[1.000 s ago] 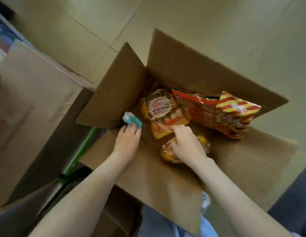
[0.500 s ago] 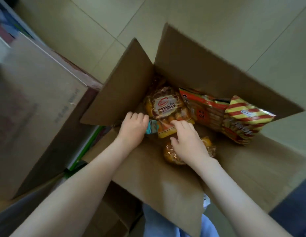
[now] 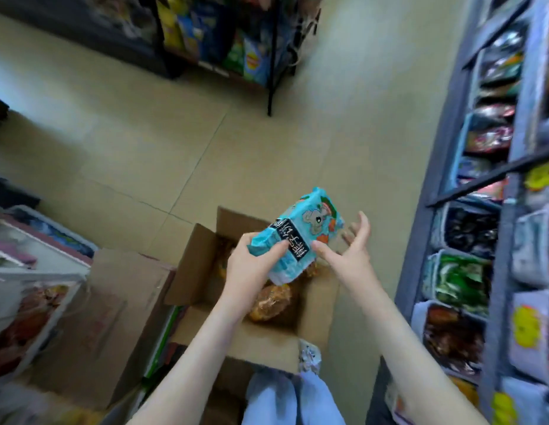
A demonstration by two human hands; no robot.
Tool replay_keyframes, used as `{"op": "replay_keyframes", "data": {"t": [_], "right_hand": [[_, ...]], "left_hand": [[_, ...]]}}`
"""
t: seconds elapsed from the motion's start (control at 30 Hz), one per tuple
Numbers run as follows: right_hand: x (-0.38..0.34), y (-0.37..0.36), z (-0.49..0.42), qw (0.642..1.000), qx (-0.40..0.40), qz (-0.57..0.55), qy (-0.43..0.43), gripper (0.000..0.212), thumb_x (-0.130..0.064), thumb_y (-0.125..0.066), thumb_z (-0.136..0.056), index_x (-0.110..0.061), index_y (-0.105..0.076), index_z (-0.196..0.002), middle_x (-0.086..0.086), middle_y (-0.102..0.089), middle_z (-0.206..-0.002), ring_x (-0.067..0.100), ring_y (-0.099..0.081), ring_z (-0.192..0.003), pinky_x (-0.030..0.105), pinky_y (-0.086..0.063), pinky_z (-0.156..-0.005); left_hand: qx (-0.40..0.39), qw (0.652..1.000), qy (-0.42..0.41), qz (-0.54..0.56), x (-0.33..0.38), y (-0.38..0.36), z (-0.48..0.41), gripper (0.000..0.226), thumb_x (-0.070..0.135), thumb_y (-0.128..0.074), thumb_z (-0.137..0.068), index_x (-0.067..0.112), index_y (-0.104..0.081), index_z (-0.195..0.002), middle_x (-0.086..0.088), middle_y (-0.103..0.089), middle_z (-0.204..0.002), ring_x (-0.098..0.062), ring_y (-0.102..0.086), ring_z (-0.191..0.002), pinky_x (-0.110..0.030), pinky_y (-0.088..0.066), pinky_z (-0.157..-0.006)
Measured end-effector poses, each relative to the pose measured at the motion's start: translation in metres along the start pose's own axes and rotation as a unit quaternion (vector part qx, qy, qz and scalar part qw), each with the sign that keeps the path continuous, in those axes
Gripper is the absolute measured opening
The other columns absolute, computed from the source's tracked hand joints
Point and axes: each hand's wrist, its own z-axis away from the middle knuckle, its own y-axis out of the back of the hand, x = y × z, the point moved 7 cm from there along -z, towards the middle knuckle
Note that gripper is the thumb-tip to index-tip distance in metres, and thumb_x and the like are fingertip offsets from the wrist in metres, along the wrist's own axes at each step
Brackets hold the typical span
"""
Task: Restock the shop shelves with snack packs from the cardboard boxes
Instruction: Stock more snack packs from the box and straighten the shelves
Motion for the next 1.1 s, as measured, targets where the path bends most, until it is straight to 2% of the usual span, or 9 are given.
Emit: {"op": "replay_keyframes", "data": {"t": [0.17, 0.27, 0.33, 0.4, 0.5, 0.57, 0.67, 0.83, 1.1], "right_hand": [[-0.094, 0.141, 0.086, 0.938, 0.115, 0.238, 0.222, 0.126, -0.033, -0.086, -0.063, -0.023, 0.004, -0.15, 0.004, -0.002, -0.159, 0.018, 0.005, -0.147, 0.035, 0.006, -0.117], [-0.111, 0.195, 0.141, 0.911, 0.042, 0.334, 0.238, 0.115, -0.043, -0.084, -0.062, -0.025, -0.015, -0.151, 0.005, -0.027, -0.156, 0.018, -0.014, -0.147, 0.036, 0.0, -0.119], [-0.111, 0.231, 0.183, 0.949, 0.005, 0.246, 0.198, 0.091, -0.044, -0.084, -0.063, -0.03, -0.041, -0.142, -0.001, -0.056, -0.135, 0.014, -0.048, -0.13, 0.036, -0.032, -0.114], [-0.103, 0.273, 0.23, 0.974, 0.051, 0.161, 0.15, 0.071, -0.033, -0.085, -0.065, -0.03, -0.05, -0.128, -0.01, -0.064, -0.112, 0.007, -0.06, -0.107, 0.02, -0.047, -0.091], [-0.086, 0.339, 0.306, 0.968, 0.194, 0.087, 0.134, 0.059, -0.027, -0.085, -0.067, -0.03, -0.055, -0.116, -0.013, -0.065, -0.099, 0.002, -0.062, -0.089, 0.007, -0.043, -0.069], [-0.069, 0.374, 0.358, 0.956, 0.267, 0.009, 0.123, 0.05, -0.031, -0.085, -0.067, -0.031, -0.057, -0.108, -0.013, -0.068, -0.099, -0.001, -0.064, -0.089, 0.018, -0.05, -0.077], [-0.05, 0.412, 0.431, 0.93, 0.341, -0.079, 0.115, 0.046, -0.035, -0.084, -0.066, -0.032, -0.06, -0.105, -0.012, -0.071, -0.098, 0.004, -0.067, -0.092, 0.039, -0.054, -0.086], [-0.04, 0.447, 0.535, 0.875, 0.436, -0.154, 0.144, 0.042, -0.018, -0.081, -0.074, -0.025, -0.062, -0.111, -0.002, -0.073, -0.102, 0.018, -0.068, -0.097, 0.044, -0.054, -0.088], [-0.04, 0.441, 0.658, 0.834, 0.498, -0.158, 0.179, 0.043, -0.024, -0.075, -0.068, -0.029, -0.058, -0.107, -0.018, -0.072, -0.096, 0.002, -0.068, -0.092, 0.017, -0.051, -0.073]], "left_hand": [[-0.179, 0.961, -0.159, -0.135, 0.121, -0.065, 0.08, 0.043, 0.041, -0.076, -0.055, 0.025, -0.06, -0.091, 0.005, -0.071, -0.089, -0.013, -0.068, -0.083, -0.034, -0.056, -0.078], [-0.278, 0.899, -0.247, -0.23, 0.176, -0.116, 0.153, 0.039, 0.04, -0.075, -0.052, 0.03, -0.06, -0.086, 0.008, -0.069, -0.085, -0.004, -0.062, -0.075, -0.025, -0.052, -0.076], [-0.332, 0.858, -0.304, -0.248, 0.203, -0.151, 0.21, 0.039, 0.042, -0.077, -0.047, 0.036, -0.061, -0.083, 0.006, -0.071, -0.088, -0.009, -0.066, -0.08, -0.028, -0.053, -0.079], [-0.367, 0.805, -0.376, -0.276, 0.222, -0.184, 0.27, 0.04, 0.037, -0.084, -0.053, 0.04, -0.058, -0.084, 0.008, -0.069, -0.088, -0.015, -0.065, -0.083, -0.024, -0.052, -0.078], [-0.349, 0.753, -0.494, -0.259, 0.237, -0.222, 0.353, 0.058, 0.03, -0.086, -0.065, 0.031, -0.056, -0.114, 0.013, -0.057, -0.103, -0.005, -0.057, -0.094, -0.014, -0.045, -0.082], [-0.342, 0.772, -0.51, -0.164, 0.236, -0.237, 0.399, 0.07, 0.035, -0.084, -0.069, 0.025, -0.049, -0.128, 0.009, -0.052, -0.116, -0.001, -0.056, -0.097, -0.021, -0.048, -0.087], [-0.425, 0.769, -0.466, -0.103, 0.206, -0.257, 0.463, 0.07, 0.042, -0.074, -0.078, 0.025, -0.039, -0.136, 0.001, -0.059, -0.112, 0.007, -0.062, -0.084, -0.015, -0.052, -0.07], [-0.608, 0.658, -0.431, -0.103, 0.154, -0.281, 0.554, 0.075, 0.046, -0.069, -0.079, 0.027, -0.033, -0.142, -0.007, -0.069, -0.111, -0.019, -0.069, -0.099, -0.048, -0.054, -0.089], [-0.696, 0.516, -0.498, -0.044, 0.149, -0.275, 0.666, 0.069, 0.051, -0.073, -0.078, 0.013, -0.05, -0.131, -0.003, -0.068, -0.112, -0.027, -0.065, -0.103, -0.052, -0.052, -0.089]]}}
